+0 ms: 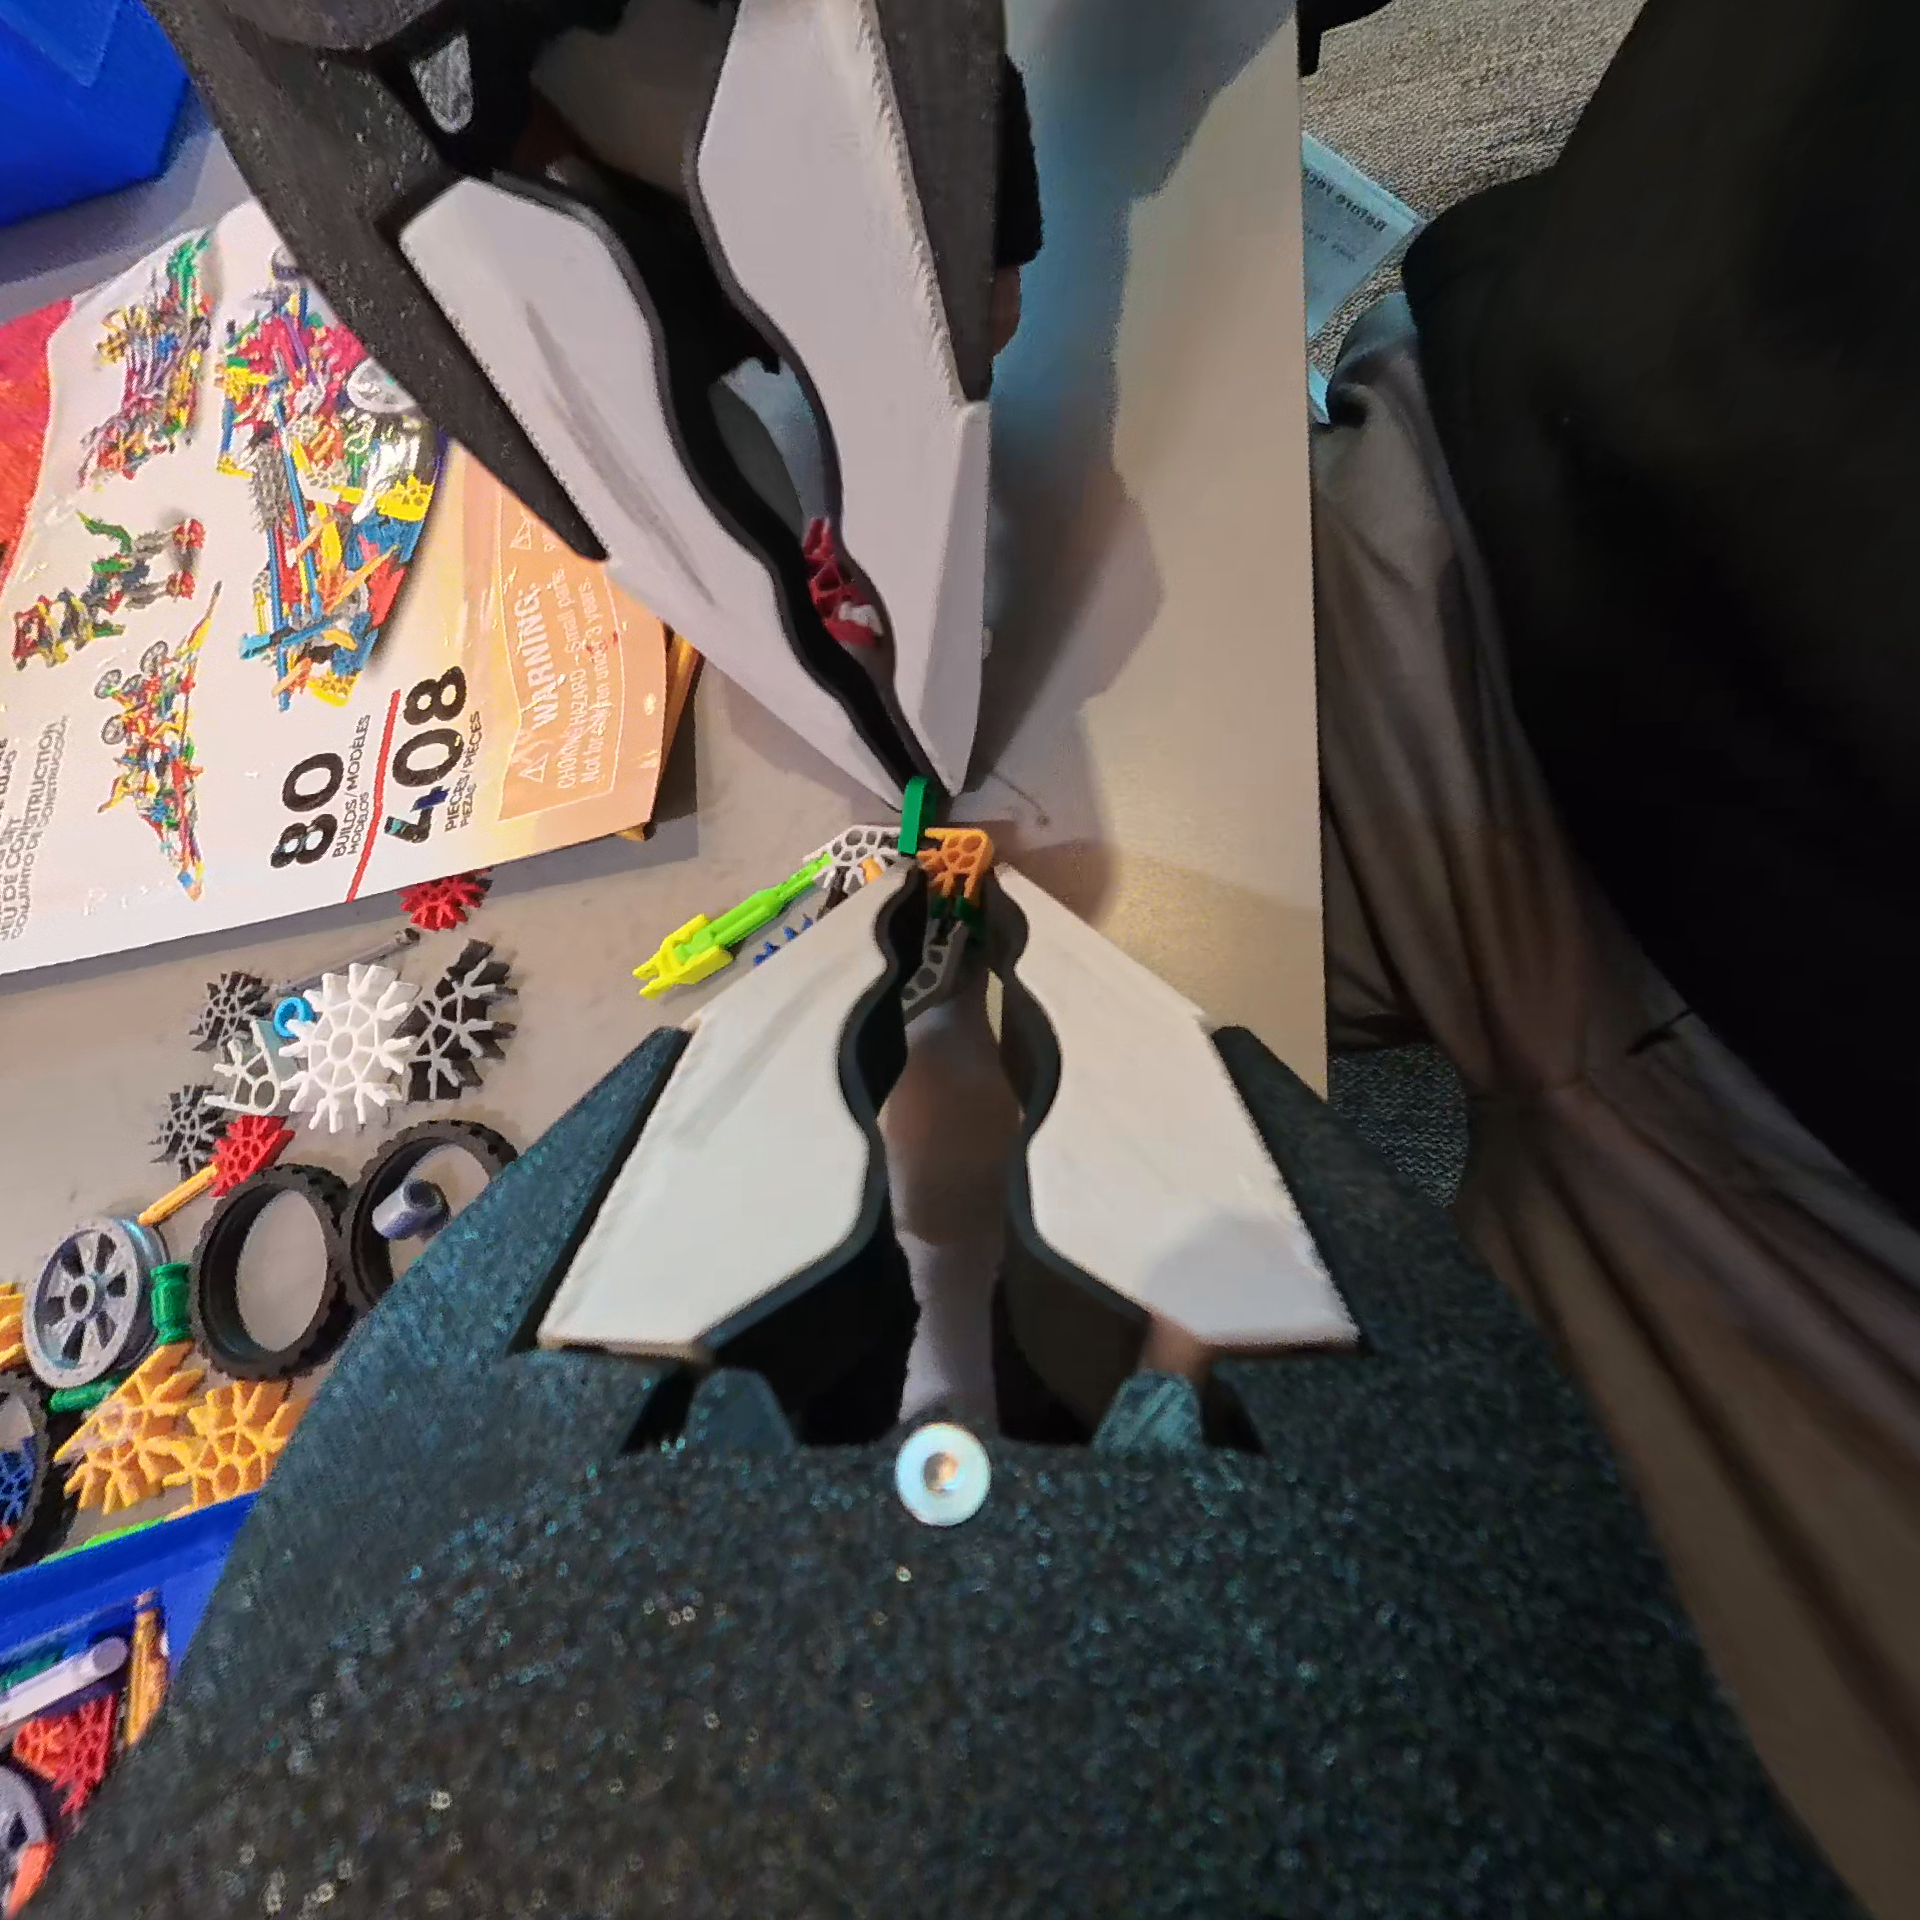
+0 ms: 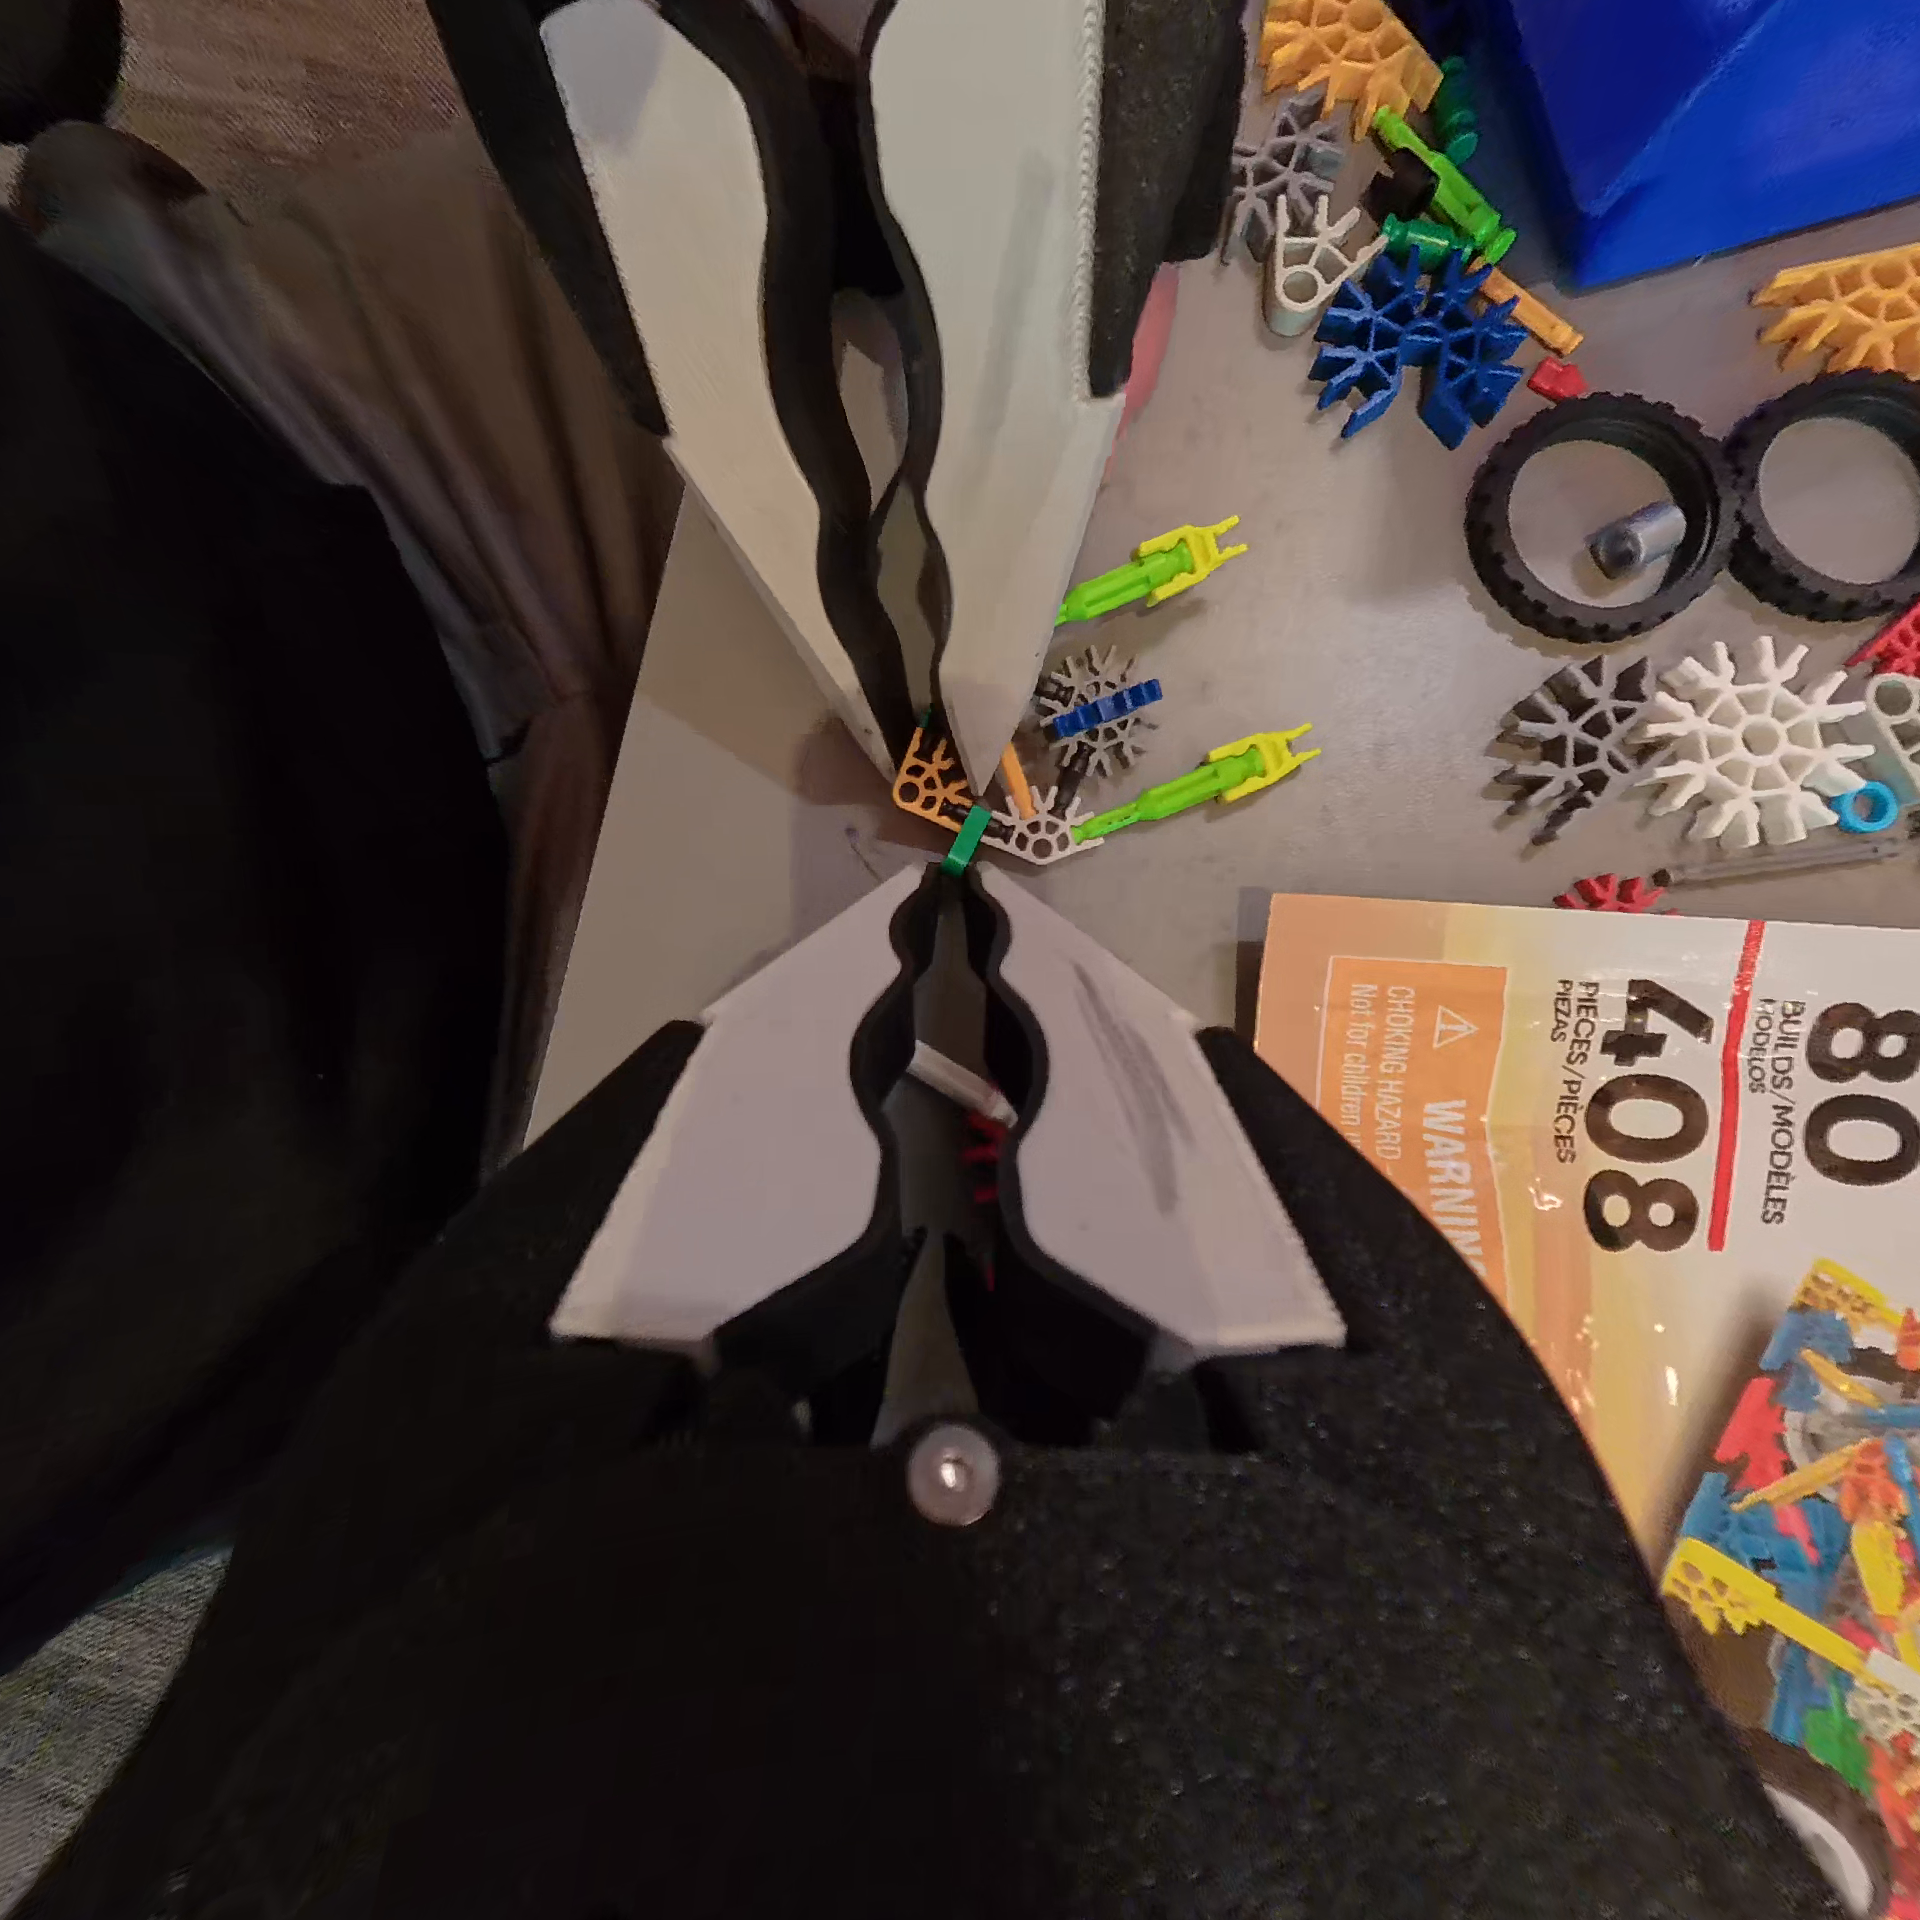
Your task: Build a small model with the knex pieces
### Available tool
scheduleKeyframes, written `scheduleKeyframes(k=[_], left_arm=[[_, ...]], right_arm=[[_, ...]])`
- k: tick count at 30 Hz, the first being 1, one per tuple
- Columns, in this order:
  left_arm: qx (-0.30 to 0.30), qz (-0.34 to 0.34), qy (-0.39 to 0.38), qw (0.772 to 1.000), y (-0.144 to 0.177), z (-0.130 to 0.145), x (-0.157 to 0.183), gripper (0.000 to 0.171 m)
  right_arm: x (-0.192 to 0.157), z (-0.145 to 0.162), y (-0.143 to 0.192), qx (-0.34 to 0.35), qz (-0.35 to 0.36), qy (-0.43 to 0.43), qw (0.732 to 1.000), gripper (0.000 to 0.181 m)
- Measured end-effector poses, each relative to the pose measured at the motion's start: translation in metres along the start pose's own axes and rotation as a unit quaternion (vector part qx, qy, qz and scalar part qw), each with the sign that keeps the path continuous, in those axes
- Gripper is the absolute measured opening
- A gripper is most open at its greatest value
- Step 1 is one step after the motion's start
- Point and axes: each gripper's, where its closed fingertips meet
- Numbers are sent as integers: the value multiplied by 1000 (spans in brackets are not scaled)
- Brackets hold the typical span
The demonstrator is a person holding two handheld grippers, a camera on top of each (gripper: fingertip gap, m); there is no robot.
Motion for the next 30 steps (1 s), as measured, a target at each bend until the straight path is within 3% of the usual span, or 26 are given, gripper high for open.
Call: scheduleKeyframes(k=[12, 20, 22, 30], left_arm=[[2, 0, -3, 1000, -1, -1, 0, 8], [0, 1, -6, 1000, -1, -1, 0, 8], [0, 2, -5, 1000, -1, -1, 0, 8], [1, 7, -5, 1000, -2, -2, 0, 8]], right_arm=[[0, 7, 5, -28, 36, 23, 999, 6], [9, -2, 12, 17, 61, 71, 995, 6], [9, 0, 10, 11, 55, 79, 995, 0], [4, -1, 12, 25, 34, 93, 995, 2]])
Point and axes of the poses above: each gripper's, where its closed fingertips meet, y back along the fingers, z out of its underside, x = y × z across the jaws, and after that the axes turned 15 degrees about y, right-handed
